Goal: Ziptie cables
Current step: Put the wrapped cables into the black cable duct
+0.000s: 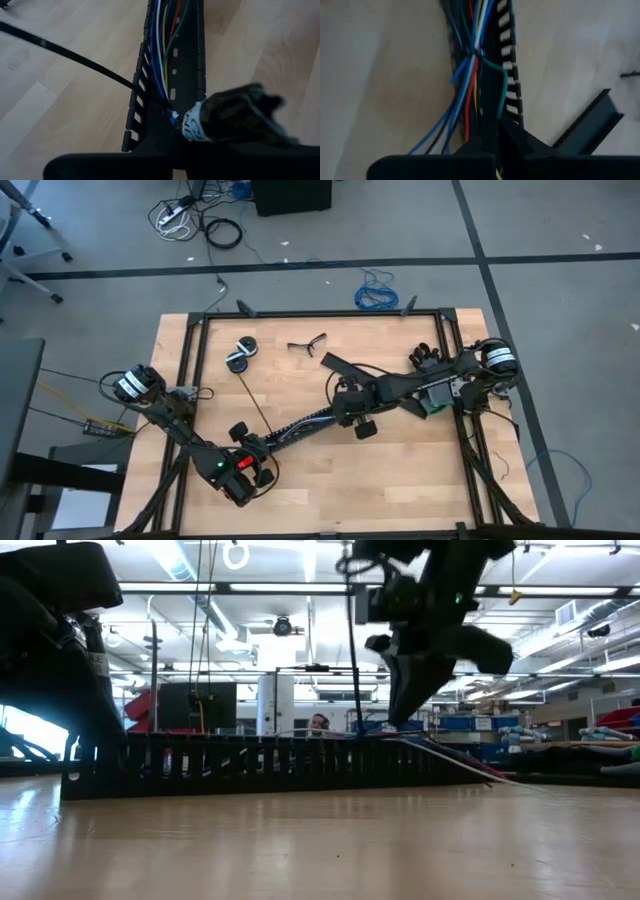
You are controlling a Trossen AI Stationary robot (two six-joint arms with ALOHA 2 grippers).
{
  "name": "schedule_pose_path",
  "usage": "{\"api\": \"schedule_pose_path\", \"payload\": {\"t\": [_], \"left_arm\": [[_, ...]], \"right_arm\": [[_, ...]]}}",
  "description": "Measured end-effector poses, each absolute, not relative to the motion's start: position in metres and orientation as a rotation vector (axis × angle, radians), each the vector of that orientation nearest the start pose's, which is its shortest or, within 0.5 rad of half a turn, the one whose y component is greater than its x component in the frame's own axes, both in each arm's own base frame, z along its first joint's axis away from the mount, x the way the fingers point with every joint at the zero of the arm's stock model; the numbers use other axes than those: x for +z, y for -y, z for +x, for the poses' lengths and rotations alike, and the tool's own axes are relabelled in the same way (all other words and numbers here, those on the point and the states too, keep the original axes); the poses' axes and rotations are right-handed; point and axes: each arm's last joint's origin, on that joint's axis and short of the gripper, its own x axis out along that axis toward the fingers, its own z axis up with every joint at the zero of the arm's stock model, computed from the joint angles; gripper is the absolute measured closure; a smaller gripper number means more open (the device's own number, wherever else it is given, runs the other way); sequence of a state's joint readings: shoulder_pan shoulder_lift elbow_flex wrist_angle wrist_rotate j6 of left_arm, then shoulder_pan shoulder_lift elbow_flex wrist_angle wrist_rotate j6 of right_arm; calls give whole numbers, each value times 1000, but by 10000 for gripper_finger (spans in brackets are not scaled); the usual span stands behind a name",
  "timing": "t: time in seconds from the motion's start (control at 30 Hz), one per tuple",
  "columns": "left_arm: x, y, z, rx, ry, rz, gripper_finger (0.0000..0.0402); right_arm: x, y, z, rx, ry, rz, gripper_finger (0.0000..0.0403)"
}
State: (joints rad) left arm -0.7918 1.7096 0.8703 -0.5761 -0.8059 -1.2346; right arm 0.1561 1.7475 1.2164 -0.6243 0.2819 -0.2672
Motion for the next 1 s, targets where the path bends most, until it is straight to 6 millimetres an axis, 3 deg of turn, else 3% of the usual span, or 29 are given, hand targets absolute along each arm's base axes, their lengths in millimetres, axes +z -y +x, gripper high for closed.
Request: {"api": "schedule_pose_path", "payload": {"t": [0.5,0.73,1.0], "left_arm": [[136,184,211,551,-762,-129,401],[136,184,211,550,-764,-128,401],[136,184,211,548,-764,-129,401]], "right_arm": [[195,-24,346,109,-1127,-376,403],[170,-18,348,124,-1186,-364,403],[166,-16,350,121,-1197,-360,394]]}}
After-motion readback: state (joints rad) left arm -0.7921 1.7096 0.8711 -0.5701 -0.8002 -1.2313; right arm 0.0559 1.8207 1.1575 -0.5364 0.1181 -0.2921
